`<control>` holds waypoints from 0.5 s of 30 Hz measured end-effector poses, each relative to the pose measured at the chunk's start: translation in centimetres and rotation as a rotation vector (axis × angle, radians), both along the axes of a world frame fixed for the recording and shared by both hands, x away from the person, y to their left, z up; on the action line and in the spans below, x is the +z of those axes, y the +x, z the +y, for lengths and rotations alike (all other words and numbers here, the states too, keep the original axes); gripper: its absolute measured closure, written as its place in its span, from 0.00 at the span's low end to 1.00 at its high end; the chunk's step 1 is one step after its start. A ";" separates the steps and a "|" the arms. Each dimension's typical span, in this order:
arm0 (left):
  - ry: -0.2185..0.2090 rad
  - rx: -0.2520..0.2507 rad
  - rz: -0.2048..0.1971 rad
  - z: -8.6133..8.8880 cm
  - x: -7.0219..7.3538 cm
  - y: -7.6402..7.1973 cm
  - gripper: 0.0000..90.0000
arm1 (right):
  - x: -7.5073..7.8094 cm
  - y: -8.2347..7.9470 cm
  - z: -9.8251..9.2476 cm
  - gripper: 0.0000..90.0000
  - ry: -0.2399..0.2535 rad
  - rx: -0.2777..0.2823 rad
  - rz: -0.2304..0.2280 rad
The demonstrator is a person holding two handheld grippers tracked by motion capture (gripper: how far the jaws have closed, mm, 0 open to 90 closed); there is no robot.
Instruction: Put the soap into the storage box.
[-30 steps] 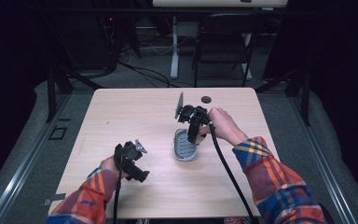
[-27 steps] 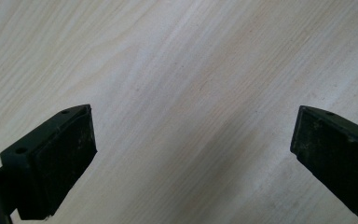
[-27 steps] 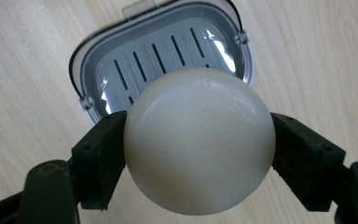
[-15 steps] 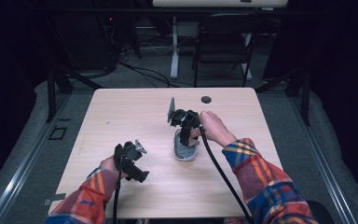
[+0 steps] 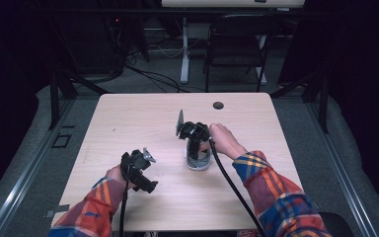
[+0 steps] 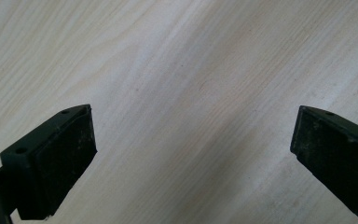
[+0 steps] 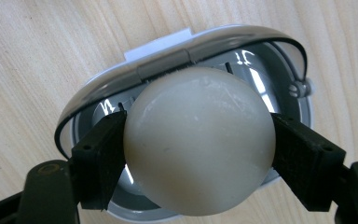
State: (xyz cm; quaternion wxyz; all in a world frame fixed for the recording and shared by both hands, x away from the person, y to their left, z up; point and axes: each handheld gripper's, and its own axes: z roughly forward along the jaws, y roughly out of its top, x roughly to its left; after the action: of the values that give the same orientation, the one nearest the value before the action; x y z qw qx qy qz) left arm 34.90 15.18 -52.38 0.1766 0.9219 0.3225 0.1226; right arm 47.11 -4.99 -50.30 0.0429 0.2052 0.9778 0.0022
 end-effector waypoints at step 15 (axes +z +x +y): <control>0.003 -0.004 -0.003 0.0 0.0 0.0 0.00 | 0.0 -0.1 -0.9 0.25 0.046 -0.006 0.002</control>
State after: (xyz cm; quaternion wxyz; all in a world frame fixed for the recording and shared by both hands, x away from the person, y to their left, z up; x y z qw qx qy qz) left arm 34.88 15.20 -52.36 0.1757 0.9226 0.3203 0.1239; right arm 47.05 -5.93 -50.31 0.0372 0.2092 0.9769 0.0241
